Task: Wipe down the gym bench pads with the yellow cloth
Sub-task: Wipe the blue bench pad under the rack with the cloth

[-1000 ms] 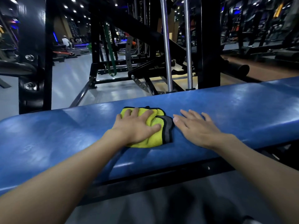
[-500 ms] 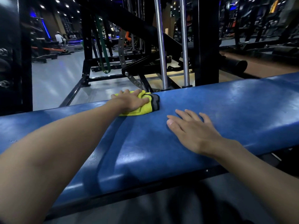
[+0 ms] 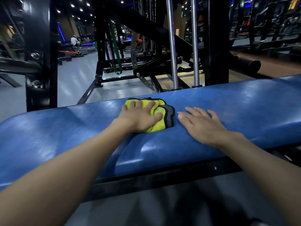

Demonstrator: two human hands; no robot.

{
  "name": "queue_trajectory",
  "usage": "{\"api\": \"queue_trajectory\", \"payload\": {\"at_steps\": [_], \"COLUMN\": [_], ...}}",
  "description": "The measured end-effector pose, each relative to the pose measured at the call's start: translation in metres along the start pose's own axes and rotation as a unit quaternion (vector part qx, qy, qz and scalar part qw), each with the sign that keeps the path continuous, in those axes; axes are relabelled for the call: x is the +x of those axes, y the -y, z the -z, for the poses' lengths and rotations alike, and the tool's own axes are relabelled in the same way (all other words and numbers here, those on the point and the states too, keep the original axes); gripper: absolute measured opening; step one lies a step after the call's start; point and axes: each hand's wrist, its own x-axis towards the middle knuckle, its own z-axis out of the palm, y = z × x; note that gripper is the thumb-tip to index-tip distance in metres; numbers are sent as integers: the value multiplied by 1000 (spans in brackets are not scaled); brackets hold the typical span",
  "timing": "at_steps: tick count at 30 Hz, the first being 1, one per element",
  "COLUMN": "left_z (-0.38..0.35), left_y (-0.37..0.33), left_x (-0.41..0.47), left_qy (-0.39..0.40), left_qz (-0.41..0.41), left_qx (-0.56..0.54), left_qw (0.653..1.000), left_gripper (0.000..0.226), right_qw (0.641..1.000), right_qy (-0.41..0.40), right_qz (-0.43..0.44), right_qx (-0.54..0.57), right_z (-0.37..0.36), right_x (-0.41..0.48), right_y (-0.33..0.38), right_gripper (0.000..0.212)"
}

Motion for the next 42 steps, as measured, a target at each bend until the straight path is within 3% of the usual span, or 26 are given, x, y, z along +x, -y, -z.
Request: {"api": "queue_trajectory", "payload": {"at_steps": [7,13,16,24,42], "left_z": [-5,-6,-3,-4,11], "left_y": [-2,-4,-5,7,29], "left_x": [-81,-130,-131,-78,103], "left_qy": [-20,-42,-40,-19,17], "left_qz": [-20,-21,-16,-25,40], "left_qx": [11,-2,-1,14,-24], "left_qw": [1000,999,999,999,999], "left_gripper": [68,71,75,73,74], "right_qw": [1000,995,995,999,998], "right_qy": [6,-82,-85,24,18], "right_qz": [4,37,58,24,18], "right_qx": [1,-46,-2,-39,-59], "right_z": [1,9,16,-1,-6], "right_x": [-6,-19,-14,12,14], "right_y": [1,11,20,9,9], "right_gripper": [57,57,53,58,59]}}
